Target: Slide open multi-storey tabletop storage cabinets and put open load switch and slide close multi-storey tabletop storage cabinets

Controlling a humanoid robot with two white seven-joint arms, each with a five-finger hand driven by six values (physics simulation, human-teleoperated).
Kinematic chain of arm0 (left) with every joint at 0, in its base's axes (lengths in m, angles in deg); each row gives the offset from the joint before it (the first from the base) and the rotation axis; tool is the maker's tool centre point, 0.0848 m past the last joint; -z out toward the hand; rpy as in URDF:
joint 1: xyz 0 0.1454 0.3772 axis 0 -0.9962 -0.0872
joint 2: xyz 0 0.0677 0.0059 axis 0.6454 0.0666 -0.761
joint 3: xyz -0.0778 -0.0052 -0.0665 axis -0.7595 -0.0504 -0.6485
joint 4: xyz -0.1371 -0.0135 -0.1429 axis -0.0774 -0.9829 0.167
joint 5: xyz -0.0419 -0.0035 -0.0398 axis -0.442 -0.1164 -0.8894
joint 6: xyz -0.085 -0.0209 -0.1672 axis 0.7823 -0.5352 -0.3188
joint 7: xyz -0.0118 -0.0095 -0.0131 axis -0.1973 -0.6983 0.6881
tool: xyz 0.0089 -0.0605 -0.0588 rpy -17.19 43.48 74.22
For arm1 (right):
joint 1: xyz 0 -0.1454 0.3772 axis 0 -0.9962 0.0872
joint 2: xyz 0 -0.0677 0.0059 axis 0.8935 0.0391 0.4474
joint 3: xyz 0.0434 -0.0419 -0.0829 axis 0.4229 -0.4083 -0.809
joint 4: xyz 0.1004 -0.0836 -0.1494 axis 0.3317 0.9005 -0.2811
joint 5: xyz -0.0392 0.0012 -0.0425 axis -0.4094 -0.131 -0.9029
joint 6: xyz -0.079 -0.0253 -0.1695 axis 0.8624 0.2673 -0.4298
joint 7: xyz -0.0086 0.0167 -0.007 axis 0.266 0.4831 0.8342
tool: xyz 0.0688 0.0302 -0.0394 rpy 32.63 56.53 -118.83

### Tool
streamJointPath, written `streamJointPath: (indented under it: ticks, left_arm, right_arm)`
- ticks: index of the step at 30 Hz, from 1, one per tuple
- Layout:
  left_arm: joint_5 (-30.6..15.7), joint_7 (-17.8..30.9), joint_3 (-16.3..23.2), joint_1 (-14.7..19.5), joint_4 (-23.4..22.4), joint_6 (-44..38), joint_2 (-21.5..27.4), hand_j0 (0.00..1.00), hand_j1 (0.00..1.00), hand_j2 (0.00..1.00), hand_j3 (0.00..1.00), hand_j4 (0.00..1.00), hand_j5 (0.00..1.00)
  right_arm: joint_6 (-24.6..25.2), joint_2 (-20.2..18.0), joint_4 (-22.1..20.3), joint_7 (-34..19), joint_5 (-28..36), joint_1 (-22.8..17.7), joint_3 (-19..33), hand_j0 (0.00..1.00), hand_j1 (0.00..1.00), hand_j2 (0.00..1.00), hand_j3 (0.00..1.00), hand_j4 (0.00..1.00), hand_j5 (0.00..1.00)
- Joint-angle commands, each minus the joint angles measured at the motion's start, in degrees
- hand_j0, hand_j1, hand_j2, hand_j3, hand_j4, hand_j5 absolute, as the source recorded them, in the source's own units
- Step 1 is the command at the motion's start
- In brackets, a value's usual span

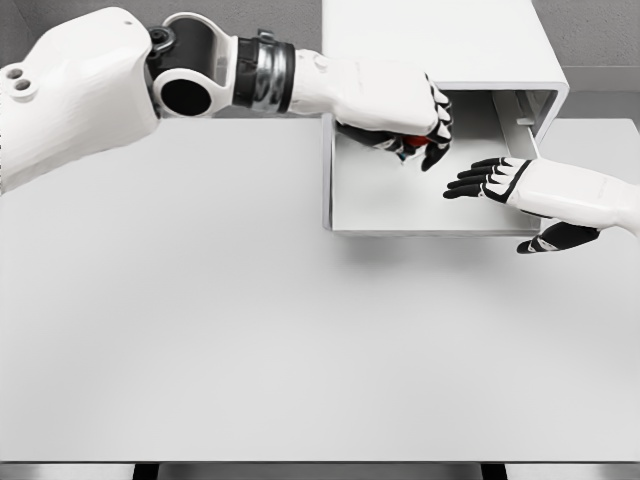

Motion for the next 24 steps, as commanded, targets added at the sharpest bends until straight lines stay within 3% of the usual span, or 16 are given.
streamJointPath:
  ticks: [1, 13, 17, 24]
  left_arm:
    - [-0.33, -0.05, -0.08, 0.0, -0.91, -0.09, -1.1, 0.39, 0.39, 0.39, 0.39, 0.39, 0.39]
    - [-0.41, -0.05, -0.26, 0.7, -1.61, -0.09, -2.07, 0.41, 0.41, 0.41, 0.41, 0.41, 0.41]
    - [-0.5, -0.14, -1.05, 0.7, -1.52, -0.09, -1.98, 0.66, 0.66, 0.66, 0.66, 0.66, 0.66]
    - [-0.94, -0.14, -1.22, 0.79, -1.52, -0.09, -2.07, 0.78, 0.78, 0.78, 0.78, 0.78, 0.78]
  right_arm:
    - [0.11, -0.08, -0.02, 0.03, 0.42, 0.0, 0.03, 1.0, 1.0, 1.0, 1.0, 1.0, 1.0]
    - [0.11, 0.01, -0.02, 0.12, 0.51, 0.09, 0.12, 1.0, 1.0, 1.0, 1.0, 1.0, 1.0]
    - [0.11, 0.01, -0.02, 0.12, 0.51, 0.09, 0.12, 1.0, 1.0, 1.0, 1.0, 1.0, 1.0]
    - [0.11, -0.08, -0.02, 0.12, 0.51, 0.09, 0.12, 1.0, 1.0, 1.0, 1.0, 1.0, 1.0]
